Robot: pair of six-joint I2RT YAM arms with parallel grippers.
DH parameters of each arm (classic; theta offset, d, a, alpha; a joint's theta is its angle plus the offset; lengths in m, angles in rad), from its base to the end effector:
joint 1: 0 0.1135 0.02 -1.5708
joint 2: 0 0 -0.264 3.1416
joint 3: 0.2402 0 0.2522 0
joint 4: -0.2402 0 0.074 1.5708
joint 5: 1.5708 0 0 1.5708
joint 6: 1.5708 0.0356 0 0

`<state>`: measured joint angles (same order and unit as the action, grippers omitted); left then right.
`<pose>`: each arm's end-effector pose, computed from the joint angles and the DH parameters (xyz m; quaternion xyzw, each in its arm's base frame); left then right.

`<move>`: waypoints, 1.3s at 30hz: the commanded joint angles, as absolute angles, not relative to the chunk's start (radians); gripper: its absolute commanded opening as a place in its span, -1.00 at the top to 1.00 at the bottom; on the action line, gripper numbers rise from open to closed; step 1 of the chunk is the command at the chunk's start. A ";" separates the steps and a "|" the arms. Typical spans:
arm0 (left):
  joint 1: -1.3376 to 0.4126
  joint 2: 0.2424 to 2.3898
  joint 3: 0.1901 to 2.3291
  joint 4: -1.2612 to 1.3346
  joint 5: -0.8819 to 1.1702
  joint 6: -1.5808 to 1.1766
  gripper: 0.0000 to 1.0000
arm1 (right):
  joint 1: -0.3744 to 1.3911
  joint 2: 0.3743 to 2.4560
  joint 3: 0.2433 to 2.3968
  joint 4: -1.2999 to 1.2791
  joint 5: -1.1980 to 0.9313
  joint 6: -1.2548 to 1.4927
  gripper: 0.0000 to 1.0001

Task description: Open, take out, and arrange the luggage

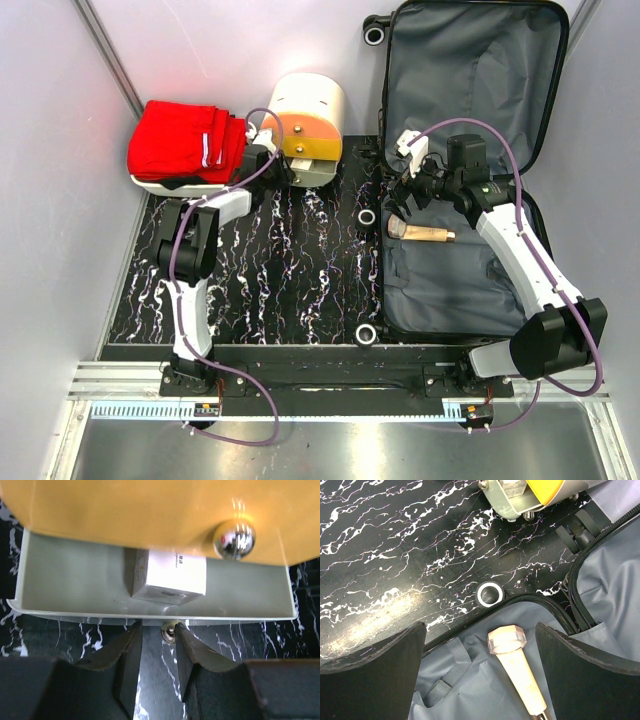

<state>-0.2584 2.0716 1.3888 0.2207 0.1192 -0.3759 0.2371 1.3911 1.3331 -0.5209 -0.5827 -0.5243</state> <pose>0.4558 -0.1248 0.1883 -0.0185 0.8491 -0.2120 0.4835 0.2945 0.0913 0.3622 -0.4399 0.7313 0.1848 0.4873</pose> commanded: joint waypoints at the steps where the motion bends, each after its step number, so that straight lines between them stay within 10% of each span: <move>1: -0.255 2.132 1.483 0.353 0.115 -0.419 0.26 | 0.233 1.397 1.381 -0.531 -0.549 -0.505 -0.99; 39: -0.296 2.080 1.394 0.649 0.068 -0.589 -0.35 | 0.235 1.434 1.401 -0.535 -0.560 -0.534 -0.99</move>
<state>-0.2947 2.0457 1.2926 0.6205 0.0605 -0.5709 0.2371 1.4261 1.3647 -0.5526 -0.5430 -0.5301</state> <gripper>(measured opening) 0.678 0.994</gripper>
